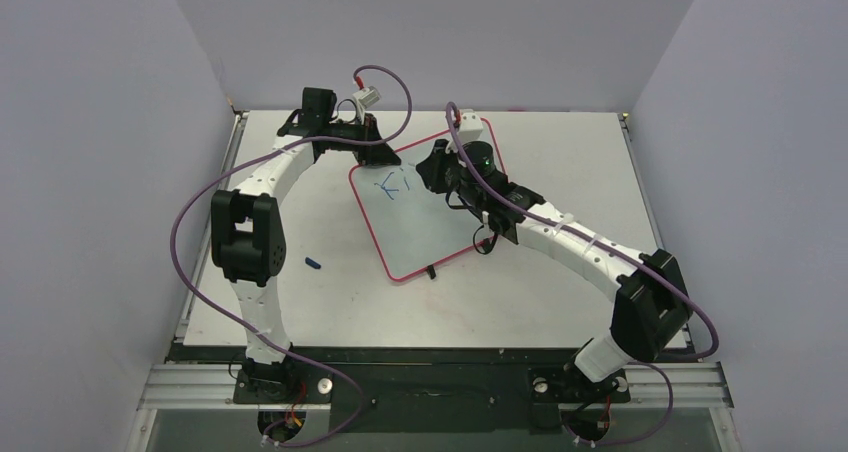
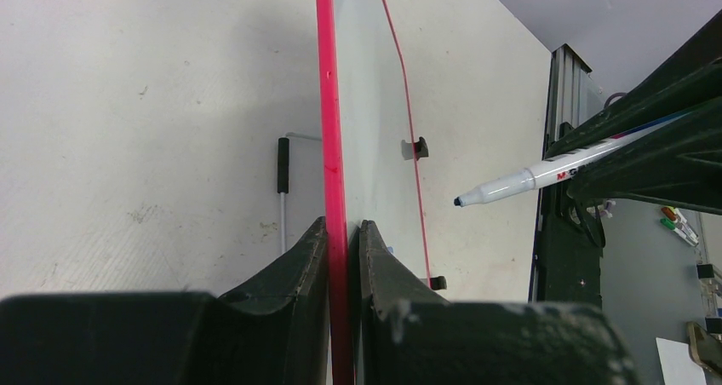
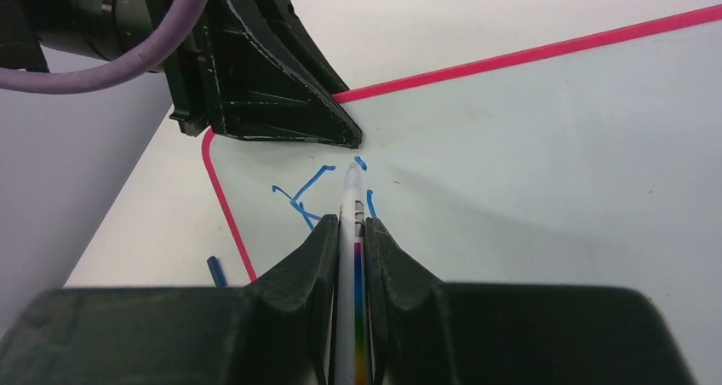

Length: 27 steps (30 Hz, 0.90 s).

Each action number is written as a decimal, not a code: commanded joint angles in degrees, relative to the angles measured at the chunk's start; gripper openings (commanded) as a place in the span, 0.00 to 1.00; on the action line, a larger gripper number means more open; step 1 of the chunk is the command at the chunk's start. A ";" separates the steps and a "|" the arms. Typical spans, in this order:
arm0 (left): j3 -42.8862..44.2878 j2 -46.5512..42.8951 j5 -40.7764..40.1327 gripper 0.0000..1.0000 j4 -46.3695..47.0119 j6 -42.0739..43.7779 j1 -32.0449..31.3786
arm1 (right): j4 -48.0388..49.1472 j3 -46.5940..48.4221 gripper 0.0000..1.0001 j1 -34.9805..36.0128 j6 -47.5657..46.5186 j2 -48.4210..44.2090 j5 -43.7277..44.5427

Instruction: Write a sentence on the whiteboard

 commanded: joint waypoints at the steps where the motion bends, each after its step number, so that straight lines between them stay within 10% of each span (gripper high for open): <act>1: 0.11 -2.88 2.10 0.00 -0.18 6.66 -1.68 | 1.54 -0.27 0.00 -0.49 -0.70 -0.86 0.75; 27: 0.73 -2.85 2.16 0.00 -1.41 7.55 -1.92 | 2.61 -1.85 0.00 -1.46 -0.75 4.26 0.07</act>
